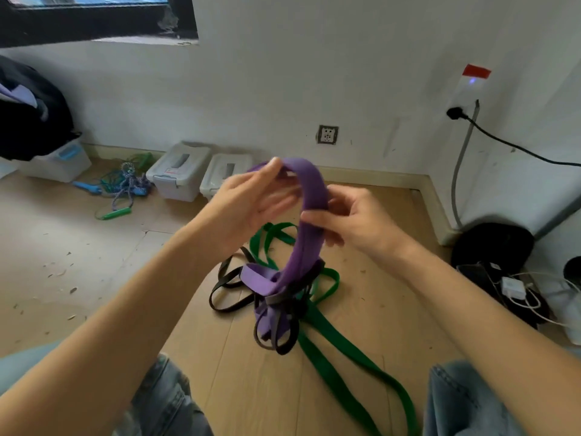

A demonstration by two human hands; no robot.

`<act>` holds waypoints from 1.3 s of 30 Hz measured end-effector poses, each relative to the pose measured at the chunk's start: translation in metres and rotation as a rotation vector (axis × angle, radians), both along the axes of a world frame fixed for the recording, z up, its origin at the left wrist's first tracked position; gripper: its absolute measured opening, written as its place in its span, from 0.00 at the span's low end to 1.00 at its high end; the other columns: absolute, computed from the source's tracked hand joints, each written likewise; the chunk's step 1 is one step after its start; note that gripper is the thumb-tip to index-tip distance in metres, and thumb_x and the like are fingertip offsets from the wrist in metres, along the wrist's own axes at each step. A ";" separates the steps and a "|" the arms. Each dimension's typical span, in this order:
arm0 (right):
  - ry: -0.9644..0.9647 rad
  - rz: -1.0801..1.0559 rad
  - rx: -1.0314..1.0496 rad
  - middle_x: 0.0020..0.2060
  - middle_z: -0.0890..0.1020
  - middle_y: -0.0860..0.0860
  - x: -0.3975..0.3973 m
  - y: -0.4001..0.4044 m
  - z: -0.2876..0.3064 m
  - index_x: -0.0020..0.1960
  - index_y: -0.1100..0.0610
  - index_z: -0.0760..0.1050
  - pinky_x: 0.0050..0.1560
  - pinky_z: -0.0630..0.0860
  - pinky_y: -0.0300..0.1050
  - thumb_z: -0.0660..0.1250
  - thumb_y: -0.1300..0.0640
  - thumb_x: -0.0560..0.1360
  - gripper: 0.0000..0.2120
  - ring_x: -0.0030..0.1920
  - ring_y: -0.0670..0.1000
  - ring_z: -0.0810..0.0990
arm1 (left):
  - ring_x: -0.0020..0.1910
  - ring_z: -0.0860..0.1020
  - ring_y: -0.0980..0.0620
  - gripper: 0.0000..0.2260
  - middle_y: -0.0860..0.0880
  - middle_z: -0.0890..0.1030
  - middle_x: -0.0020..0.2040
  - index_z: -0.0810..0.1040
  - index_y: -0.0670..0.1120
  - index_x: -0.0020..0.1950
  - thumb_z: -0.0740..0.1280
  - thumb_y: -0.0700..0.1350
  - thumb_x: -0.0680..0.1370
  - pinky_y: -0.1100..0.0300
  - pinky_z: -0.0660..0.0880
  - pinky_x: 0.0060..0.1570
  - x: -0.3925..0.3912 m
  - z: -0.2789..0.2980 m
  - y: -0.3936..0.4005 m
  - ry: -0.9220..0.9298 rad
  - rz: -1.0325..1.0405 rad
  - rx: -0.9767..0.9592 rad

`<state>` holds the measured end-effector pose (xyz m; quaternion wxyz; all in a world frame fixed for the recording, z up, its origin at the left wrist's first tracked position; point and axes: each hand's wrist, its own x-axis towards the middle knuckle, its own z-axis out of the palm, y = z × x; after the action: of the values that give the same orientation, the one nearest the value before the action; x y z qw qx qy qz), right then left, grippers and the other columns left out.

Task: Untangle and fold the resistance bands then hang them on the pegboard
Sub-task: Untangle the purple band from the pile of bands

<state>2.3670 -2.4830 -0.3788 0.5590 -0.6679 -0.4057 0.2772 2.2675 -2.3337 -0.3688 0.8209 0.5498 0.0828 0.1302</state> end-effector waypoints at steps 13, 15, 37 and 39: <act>-0.112 0.158 -0.353 0.55 0.79 0.43 0.021 -0.020 0.014 0.64 0.49 0.70 0.39 0.77 0.36 0.68 0.39 0.65 0.31 0.40 0.43 0.80 | 0.33 0.81 0.53 0.07 0.48 0.82 0.33 0.79 0.43 0.42 0.67 0.46 0.75 0.60 0.78 0.33 0.003 -0.005 -0.021 0.166 0.281 0.372; -0.157 0.377 -0.528 0.51 0.82 0.44 0.011 -0.017 -0.001 0.58 0.50 0.76 0.50 0.76 0.41 0.70 0.44 0.68 0.21 0.49 0.43 0.81 | 0.30 0.80 0.55 0.08 0.48 0.81 0.31 0.78 0.42 0.41 0.66 0.46 0.76 0.62 0.77 0.32 0.003 0.005 -0.013 0.132 0.316 0.165; -0.041 -0.257 -0.170 0.45 0.83 0.60 0.041 -0.026 0.018 0.53 0.63 0.75 0.35 0.80 0.38 0.55 0.59 0.81 0.12 0.40 0.51 0.84 | 0.51 0.81 0.43 0.14 0.41 0.83 0.51 0.77 0.41 0.57 0.68 0.44 0.74 0.46 0.75 0.58 -0.004 -0.046 -0.013 0.391 0.043 0.433; -0.089 -0.334 -0.276 0.47 0.83 0.61 0.049 -0.031 0.017 0.55 0.61 0.72 0.31 0.79 0.38 0.56 0.59 0.80 0.09 0.37 0.51 0.83 | 0.51 0.81 0.44 0.14 0.42 0.83 0.50 0.77 0.40 0.58 0.68 0.45 0.74 0.49 0.77 0.55 -0.004 -0.040 -0.008 0.382 0.125 0.400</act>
<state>2.4159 -2.5145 -0.3618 0.4819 -0.8077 -0.2716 0.2040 2.2635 -2.3413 -0.4087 0.6559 0.7094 0.2422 0.0886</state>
